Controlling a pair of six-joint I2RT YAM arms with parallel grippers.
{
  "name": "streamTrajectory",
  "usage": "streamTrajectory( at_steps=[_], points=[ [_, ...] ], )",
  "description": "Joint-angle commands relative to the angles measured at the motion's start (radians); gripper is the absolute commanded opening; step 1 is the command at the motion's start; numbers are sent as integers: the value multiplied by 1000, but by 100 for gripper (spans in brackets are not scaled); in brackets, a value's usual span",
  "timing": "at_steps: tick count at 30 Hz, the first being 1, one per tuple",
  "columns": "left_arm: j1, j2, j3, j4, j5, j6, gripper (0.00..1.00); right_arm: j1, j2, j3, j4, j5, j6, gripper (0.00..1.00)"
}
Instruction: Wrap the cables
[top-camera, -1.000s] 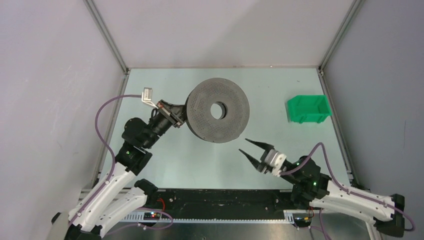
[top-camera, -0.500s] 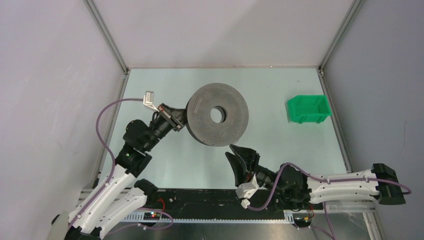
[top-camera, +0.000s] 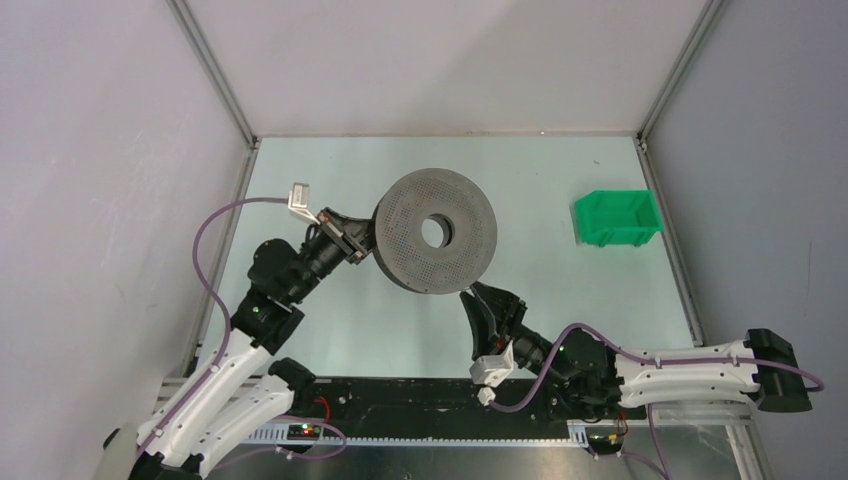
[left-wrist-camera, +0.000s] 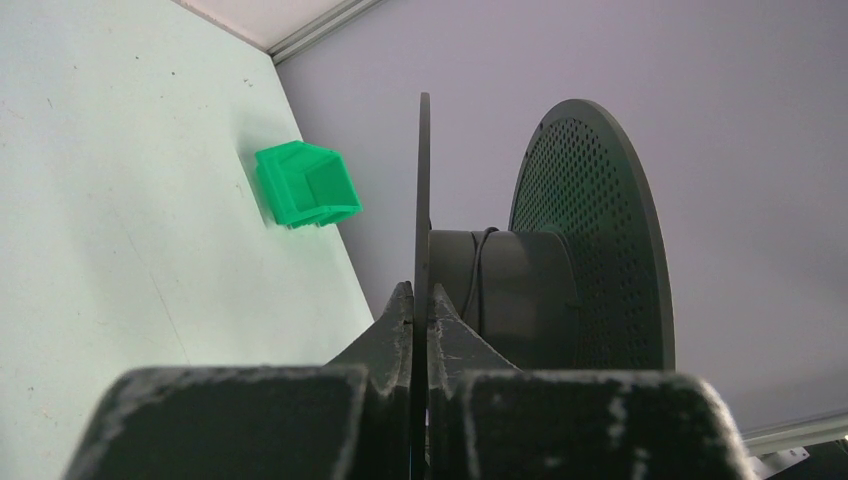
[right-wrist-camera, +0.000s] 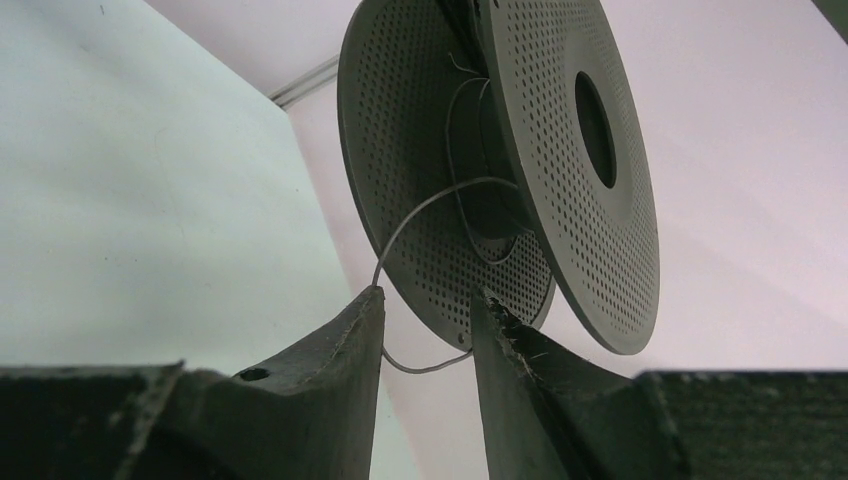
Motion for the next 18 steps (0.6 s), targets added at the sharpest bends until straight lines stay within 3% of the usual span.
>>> streamTrajectory(
  at_steps=[1, 9, 18],
  points=[
    [2, -25, 15, 90, 5, -42, 0, 0, -12, -4, -19, 36, 31, 41],
    [4, -15, 16, 90, 5, -46, 0, -5, -5, -4, -81, 35, 78, 40],
    [2, -15, 9, 91, 6, -62, 0, -44, 69, -11, 76, 57, 46, 34]
  ],
)
